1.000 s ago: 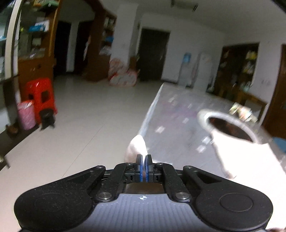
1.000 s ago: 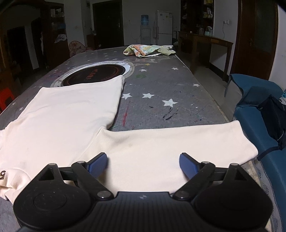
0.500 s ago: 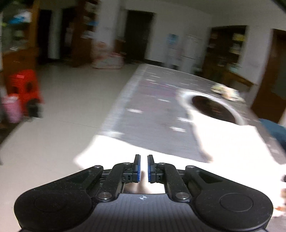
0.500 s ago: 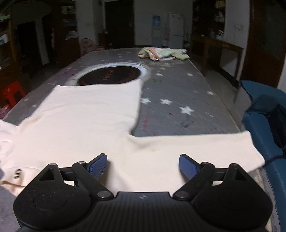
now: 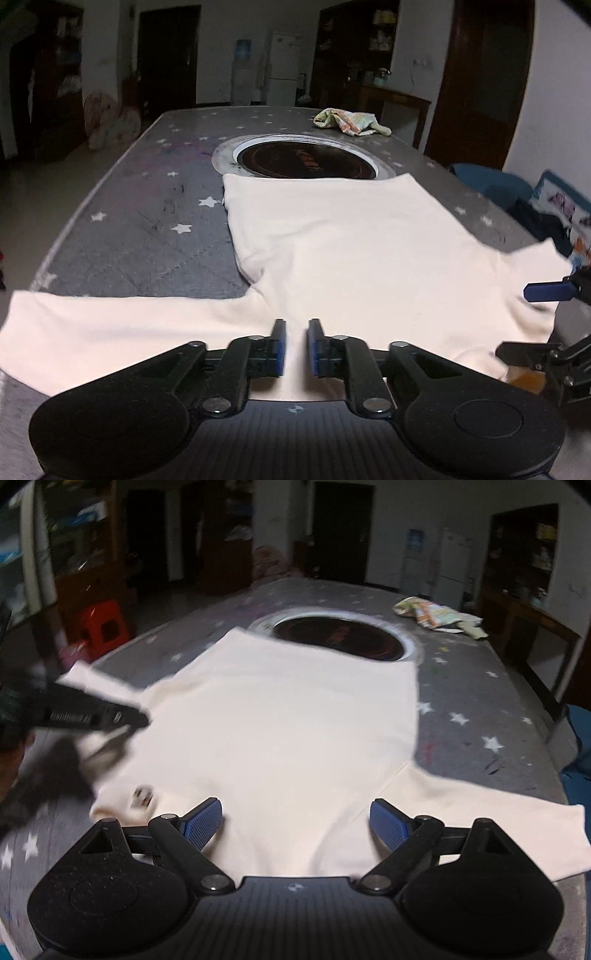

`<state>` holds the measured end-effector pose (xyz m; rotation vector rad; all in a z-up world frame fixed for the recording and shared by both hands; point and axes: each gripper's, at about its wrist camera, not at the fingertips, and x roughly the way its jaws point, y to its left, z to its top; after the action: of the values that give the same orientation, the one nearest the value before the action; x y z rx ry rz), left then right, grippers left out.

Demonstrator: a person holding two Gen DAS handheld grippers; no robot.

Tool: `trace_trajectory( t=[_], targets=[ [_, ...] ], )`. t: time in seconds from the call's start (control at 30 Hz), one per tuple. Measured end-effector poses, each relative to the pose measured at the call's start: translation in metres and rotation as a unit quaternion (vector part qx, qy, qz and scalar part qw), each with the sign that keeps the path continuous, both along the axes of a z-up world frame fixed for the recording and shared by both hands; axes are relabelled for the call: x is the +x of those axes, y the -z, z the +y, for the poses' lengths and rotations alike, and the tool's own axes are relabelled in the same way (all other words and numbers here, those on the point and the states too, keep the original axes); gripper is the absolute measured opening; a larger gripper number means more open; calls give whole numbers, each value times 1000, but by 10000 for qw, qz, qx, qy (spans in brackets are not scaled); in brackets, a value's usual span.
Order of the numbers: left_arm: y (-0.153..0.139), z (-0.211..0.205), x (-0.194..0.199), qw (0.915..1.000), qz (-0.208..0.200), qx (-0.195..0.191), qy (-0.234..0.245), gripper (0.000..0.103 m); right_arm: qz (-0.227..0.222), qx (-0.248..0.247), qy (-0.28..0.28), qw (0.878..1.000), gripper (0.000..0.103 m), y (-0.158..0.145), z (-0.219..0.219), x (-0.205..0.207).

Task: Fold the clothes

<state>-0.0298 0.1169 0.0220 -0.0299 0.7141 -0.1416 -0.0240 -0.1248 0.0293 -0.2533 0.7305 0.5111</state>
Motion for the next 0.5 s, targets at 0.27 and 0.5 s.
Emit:
trace_trajectory(
  t=[0.27, 0.5],
  targets=[
    [-11, 1, -11, 9999, -98, 57, 40, 30, -153, -163, -260, 9994, 87, -3, 2, -25],
    [-11, -39, -38, 9965, -205, 287, 764, 36, -7, -179, -259, 9995, 87, 5, 2, -30]
  ],
)
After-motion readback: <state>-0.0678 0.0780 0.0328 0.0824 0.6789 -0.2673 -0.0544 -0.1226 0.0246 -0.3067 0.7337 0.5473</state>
